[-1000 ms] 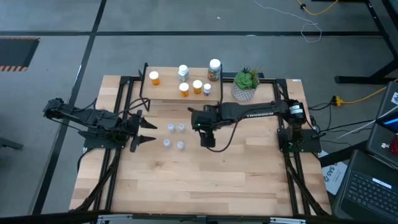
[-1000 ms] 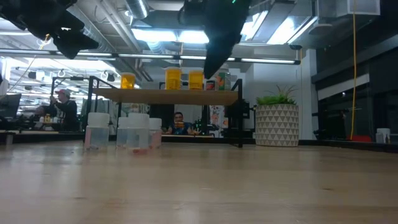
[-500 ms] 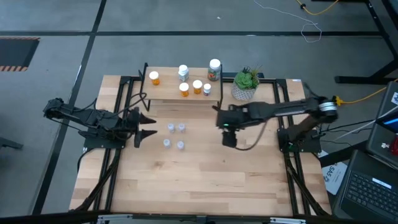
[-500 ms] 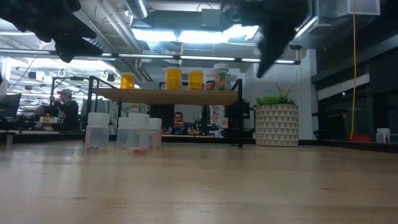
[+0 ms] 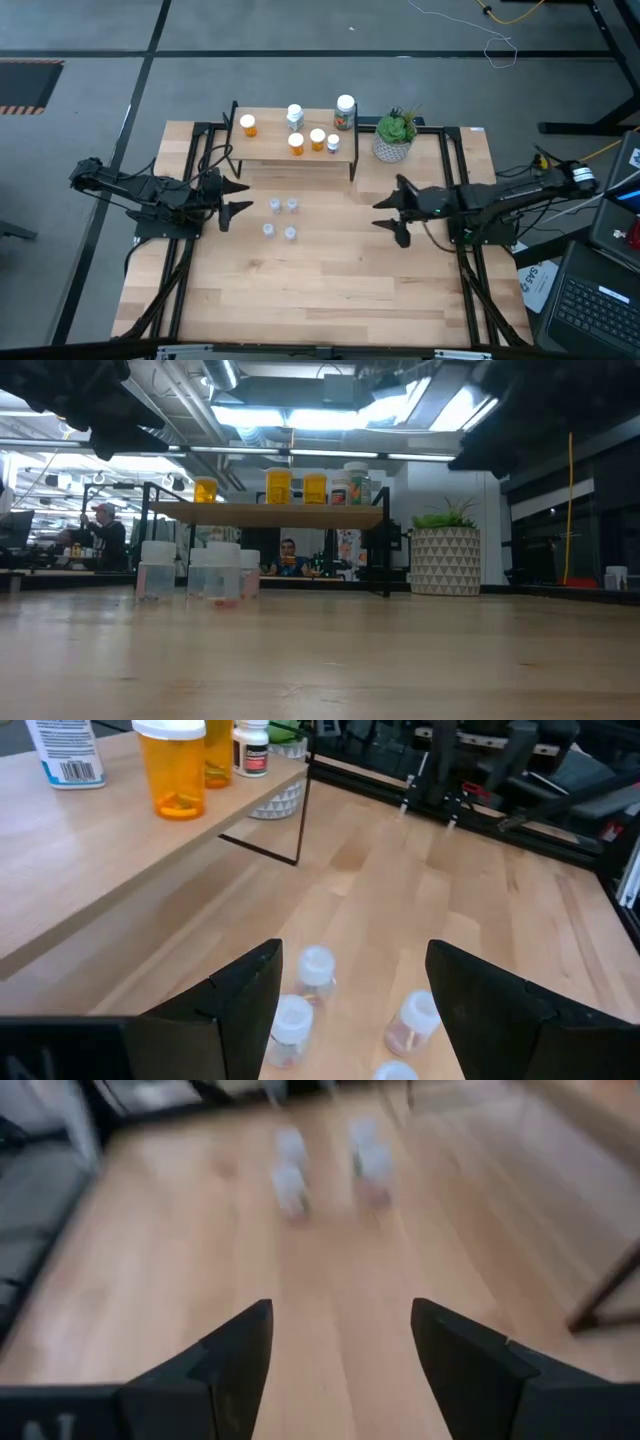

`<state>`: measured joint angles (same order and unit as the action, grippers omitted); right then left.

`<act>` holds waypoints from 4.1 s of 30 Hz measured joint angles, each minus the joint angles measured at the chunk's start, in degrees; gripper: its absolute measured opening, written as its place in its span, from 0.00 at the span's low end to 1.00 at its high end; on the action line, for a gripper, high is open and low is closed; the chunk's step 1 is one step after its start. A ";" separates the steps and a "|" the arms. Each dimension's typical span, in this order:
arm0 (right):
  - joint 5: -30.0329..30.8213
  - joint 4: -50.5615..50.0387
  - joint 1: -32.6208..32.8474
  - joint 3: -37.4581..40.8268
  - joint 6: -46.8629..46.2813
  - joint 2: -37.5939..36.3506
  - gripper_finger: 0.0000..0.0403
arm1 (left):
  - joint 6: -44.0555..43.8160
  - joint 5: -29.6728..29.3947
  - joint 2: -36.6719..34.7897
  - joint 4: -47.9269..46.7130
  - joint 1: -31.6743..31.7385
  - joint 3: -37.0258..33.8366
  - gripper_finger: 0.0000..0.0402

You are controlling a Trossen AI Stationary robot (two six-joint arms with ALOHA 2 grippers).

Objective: Pick and place medicine bottles onto shelf by color
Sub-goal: Put the transparent pill bottle on the shelf

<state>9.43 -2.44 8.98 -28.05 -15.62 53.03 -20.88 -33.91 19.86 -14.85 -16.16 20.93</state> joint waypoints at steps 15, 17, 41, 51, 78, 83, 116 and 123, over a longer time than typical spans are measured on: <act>3.13 22.47 -0.38 18.57 8.25 -20.39 0.60 | 0.04 -1.44 0.00 0.02 0.02 0.00 0.60; 3.07 22.19 -1.37 20.53 7.95 -22.83 0.60 | 0.03 -1.44 0.00 0.30 0.01 0.00 0.60; 1.47 7.58 -4.58 27.67 2.17 -36.73 0.60 | -0.04 2.01 0.00 2.03 0.00 0.00 0.60; 1.47 6.85 -4.58 27.67 2.39 -36.69 0.60 | -0.04 1.76 0.00 2.02 0.00 0.00 0.60; 1.47 6.85 -4.58 27.67 2.49 -36.67 0.60 | -1.49 0.55 11.76 2.12 5.60 0.02 0.60; 1.47 6.85 -4.58 27.67 2.56 -36.67 0.60 | 0.33 4.50 12.93 2.84 5.81 0.02 0.60; 1.46 6.85 -4.57 27.67 2.58 -36.64 0.60 | 1.86 22.47 41.81 -10.01 -1.40 17.49 0.60; 1.47 6.85 -4.57 27.67 2.58 -36.64 0.60 | 0.41 17.73 48.43 -10.00 -1.38 17.49 0.60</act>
<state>10.90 4.40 4.41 -0.38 -13.04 16.38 -20.48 -16.19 68.29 -24.85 -17.54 38.41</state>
